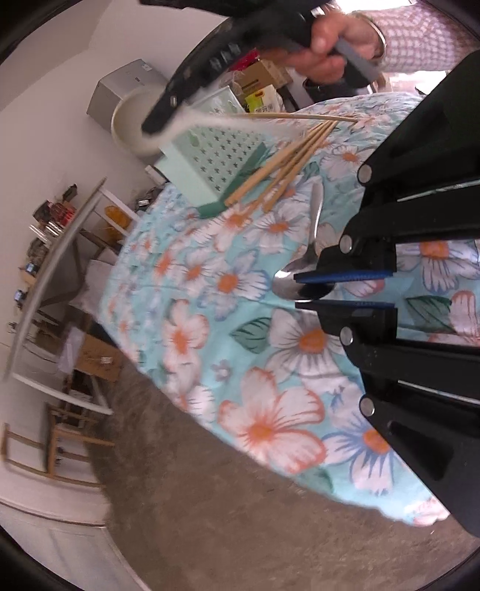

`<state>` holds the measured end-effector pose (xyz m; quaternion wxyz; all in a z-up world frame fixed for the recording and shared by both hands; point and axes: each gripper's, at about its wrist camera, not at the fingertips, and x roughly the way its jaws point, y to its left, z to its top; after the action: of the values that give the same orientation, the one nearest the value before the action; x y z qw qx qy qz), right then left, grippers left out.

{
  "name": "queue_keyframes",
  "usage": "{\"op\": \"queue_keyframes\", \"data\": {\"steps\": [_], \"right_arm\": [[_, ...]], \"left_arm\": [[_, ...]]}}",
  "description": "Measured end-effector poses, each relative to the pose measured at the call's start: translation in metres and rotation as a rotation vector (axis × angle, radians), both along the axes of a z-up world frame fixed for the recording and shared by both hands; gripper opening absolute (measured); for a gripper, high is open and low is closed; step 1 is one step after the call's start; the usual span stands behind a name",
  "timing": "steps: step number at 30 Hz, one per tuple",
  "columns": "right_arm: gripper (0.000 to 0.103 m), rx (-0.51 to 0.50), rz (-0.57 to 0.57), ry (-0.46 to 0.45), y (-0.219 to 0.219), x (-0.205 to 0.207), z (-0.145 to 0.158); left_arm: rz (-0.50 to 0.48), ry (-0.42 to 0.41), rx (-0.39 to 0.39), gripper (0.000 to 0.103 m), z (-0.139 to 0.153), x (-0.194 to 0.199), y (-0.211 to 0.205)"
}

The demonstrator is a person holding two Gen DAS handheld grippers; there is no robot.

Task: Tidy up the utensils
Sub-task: 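Lift the cream-white spoon with the right tool above the holder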

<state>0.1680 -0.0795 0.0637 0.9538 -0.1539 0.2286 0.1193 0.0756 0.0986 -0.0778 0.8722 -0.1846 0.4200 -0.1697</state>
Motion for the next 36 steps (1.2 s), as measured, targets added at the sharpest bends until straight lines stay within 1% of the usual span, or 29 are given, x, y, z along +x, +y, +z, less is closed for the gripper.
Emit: {"op": "queue_keyframes", "data": {"steps": [2, 5, 7, 10, 11, 13, 17, 19, 22, 24, 26, 29, 33, 36], "right_arm": [[0.007, 0.100, -0.039, -0.025, -0.024, -0.012, 0.020], [0.007, 0.205, -0.082, -0.061, -0.056, -0.031, 0.042], [0.007, 0.246, -0.109, -0.083, -0.072, -0.040, 0.052], [0.007, 0.314, -0.153, -0.109, -0.100, -0.059, 0.066], [0.007, 0.344, -0.167, -0.116, -0.112, -0.066, 0.071], [0.007, 0.385, -0.186, -0.126, -0.126, -0.075, 0.077], [0.007, 0.454, -0.212, -0.167, -0.152, -0.095, 0.090], [0.007, 0.480, -0.218, -0.187, -0.162, -0.102, 0.098], [0.007, 0.502, -0.224, -0.214, -0.175, -0.112, 0.105], [0.007, 0.507, -0.225, -0.228, -0.178, -0.113, 0.108], [0.007, 0.515, -0.224, -0.240, -0.182, -0.111, 0.113], [0.007, 0.524, -0.223, -0.244, -0.187, -0.108, 0.115], [0.007, 0.539, -0.213, -0.253, -0.197, -0.096, 0.120], [0.007, 0.553, -0.200, -0.260, -0.205, -0.083, 0.123]], "left_arm": [[0.011, -0.043, 0.026, 0.004, 0.013, -0.005, -0.001], [0.031, -0.127, 0.065, 0.002, 0.039, -0.016, -0.003], [0.044, -0.196, 0.099, 0.001, 0.058, -0.025, -0.004], [0.047, -0.261, 0.146, 0.001, 0.083, -0.033, -0.007], [0.045, -0.278, 0.148, 0.001, 0.093, -0.035, -0.008], [0.041, -0.312, 0.139, 0.001, 0.112, -0.037, -0.007], [0.028, -0.418, 0.149, 0.001, 0.157, -0.039, -0.015], [0.010, -0.468, 0.135, 0.001, 0.182, -0.037, -0.023], [-0.011, -0.539, 0.134, 0.001, 0.212, -0.030, -0.038], [-0.028, -0.578, 0.143, 0.001, 0.225, -0.022, -0.049], [-0.045, -0.581, 0.152, 0.001, 0.232, -0.004, -0.062], [-0.069, -0.556, 0.193, 0.001, 0.232, 0.023, -0.082], [-0.104, -0.506, 0.270, 0.002, 0.216, 0.064, -0.111], [-0.127, -0.470, 0.304, 0.002, 0.201, 0.086, -0.128]]}}
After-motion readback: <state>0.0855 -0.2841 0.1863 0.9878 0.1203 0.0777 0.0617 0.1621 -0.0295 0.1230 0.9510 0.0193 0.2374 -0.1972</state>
